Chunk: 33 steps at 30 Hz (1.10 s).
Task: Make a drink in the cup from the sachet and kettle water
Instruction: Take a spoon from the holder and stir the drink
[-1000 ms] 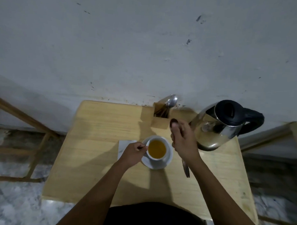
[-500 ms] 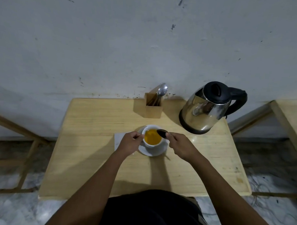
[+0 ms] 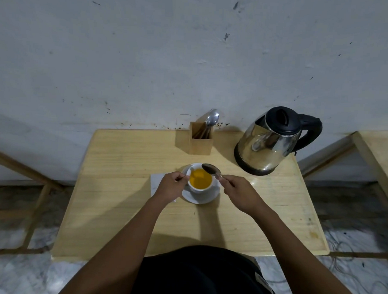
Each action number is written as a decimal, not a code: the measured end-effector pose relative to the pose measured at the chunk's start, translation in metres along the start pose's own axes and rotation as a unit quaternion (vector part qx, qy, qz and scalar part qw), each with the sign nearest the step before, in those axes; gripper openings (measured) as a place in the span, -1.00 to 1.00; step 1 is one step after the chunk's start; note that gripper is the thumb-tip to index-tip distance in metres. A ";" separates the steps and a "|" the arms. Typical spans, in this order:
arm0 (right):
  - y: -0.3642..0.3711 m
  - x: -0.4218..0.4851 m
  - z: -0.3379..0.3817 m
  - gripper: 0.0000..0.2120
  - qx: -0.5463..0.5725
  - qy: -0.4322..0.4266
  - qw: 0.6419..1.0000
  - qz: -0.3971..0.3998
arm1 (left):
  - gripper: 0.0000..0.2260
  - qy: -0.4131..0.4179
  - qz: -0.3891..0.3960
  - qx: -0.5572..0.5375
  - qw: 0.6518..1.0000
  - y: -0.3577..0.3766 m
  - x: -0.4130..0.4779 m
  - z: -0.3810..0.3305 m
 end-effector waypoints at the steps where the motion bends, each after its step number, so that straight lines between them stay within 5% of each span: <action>1: 0.000 0.000 0.000 -0.78 0.008 0.004 1.000 0.013 | -0.83 0.001 0.000 -0.001 1.000 0.000 0.000 0.000; 6: 0.003 -0.002 -0.003 -0.89 0.026 0.034 0.994 0.097 | -0.84 0.000 0.000 -0.006 1.000 0.000 0.003 0.005; 10: -0.003 0.000 -0.006 -0.92 0.011 0.059 0.996 0.066 | -0.84 0.006 -0.003 -0.012 1.000 0.001 0.006 0.006; 13: -0.010 0.004 -0.006 -0.86 -0.093 0.038 0.994 0.032 | -0.83 0.010 -0.003 -0.019 1.000 0.002 0.006 0.008; 19: -0.004 0.006 -0.009 -0.70 -0.120 0.041 0.983 0.133 | -0.82 0.007 -0.002 -0.023 1.000 0.003 0.005 0.007; 23: -0.008 0.010 -0.009 -0.86 -0.138 0.028 0.985 0.097 | -0.85 0.009 -0.006 -0.027 1.000 0.003 0.005 0.008; 28: -0.019 0.010 0.011 -0.71 -0.303 -0.056 0.951 0.027 | -0.83 0.008 -0.008 -0.022 1.000 0.002 0.003 0.006; 33: -0.023 0.014 0.020 -0.68 -0.390 -0.082 0.916 0.048 | -0.81 0.003 -0.006 -0.015 1.000 0.002 -0.001 0.002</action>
Point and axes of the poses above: each hand's wrist, its own x-axis towards the middle knuckle, its own y-axis out of the palm, z = x × y, the point moved 5 cm from there along x, towards the middle knuckle, and after that the axes turned 3 degrees about -y, right-handed, at the moved point
